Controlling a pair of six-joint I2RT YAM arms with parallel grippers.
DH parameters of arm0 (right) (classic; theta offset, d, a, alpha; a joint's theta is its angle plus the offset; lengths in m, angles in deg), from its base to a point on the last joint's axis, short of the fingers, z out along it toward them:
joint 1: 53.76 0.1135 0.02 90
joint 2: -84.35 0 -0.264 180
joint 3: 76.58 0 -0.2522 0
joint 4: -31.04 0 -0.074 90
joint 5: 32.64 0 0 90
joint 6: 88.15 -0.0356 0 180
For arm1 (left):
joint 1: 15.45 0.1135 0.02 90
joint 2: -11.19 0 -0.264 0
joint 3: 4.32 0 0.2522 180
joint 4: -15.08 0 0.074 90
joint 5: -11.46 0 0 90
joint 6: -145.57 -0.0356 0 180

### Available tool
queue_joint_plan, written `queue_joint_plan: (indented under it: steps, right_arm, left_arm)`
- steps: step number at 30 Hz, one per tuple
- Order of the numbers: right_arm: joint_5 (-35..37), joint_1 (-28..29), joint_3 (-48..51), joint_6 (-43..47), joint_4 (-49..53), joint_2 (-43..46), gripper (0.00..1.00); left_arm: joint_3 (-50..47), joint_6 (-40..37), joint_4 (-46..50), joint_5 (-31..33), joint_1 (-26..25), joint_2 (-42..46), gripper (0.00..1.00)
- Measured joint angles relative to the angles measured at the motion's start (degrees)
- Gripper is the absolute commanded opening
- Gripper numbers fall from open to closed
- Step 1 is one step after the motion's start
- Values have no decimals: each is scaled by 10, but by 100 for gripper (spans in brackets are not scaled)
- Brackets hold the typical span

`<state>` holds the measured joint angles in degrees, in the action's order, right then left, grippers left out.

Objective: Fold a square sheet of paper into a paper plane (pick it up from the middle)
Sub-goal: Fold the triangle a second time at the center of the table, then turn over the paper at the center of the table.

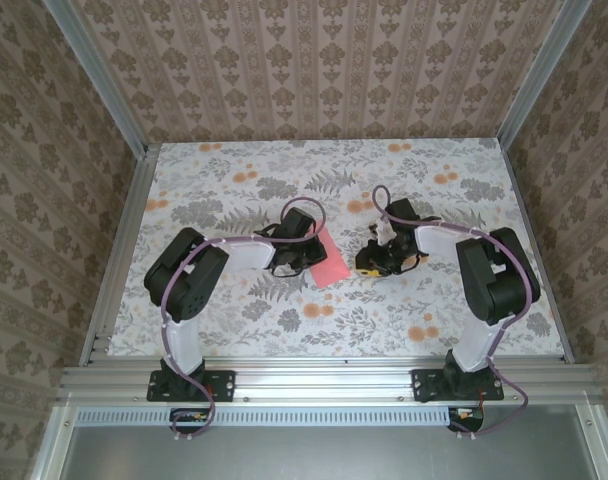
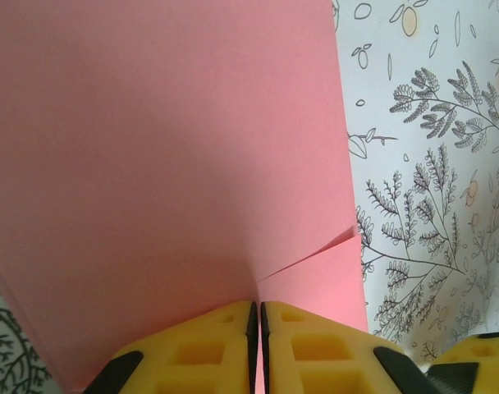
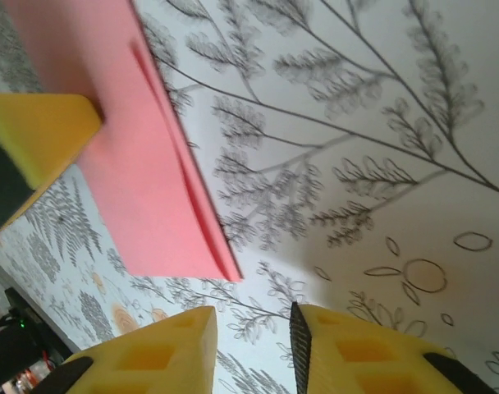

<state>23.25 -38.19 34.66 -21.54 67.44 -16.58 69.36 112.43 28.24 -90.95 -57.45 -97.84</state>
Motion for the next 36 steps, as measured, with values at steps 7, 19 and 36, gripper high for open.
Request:
queue_joint_plan:
  steps: [7, 19, 36]
  right_arm:
    - [3, 24, -37, 17, -14, -4, 40]
    - [2, 37, -88, 35, -27, -52, 40]
    - [1, 76, -89, 23, -45, -92, 37]
  left_arm:
    - [27, -40, 57, 3, -3, 0, 14]
    - [23, -57, 75, 5, -1, 39, 23]
    - [-70, -27, 85, 41, 53, 138, 28]
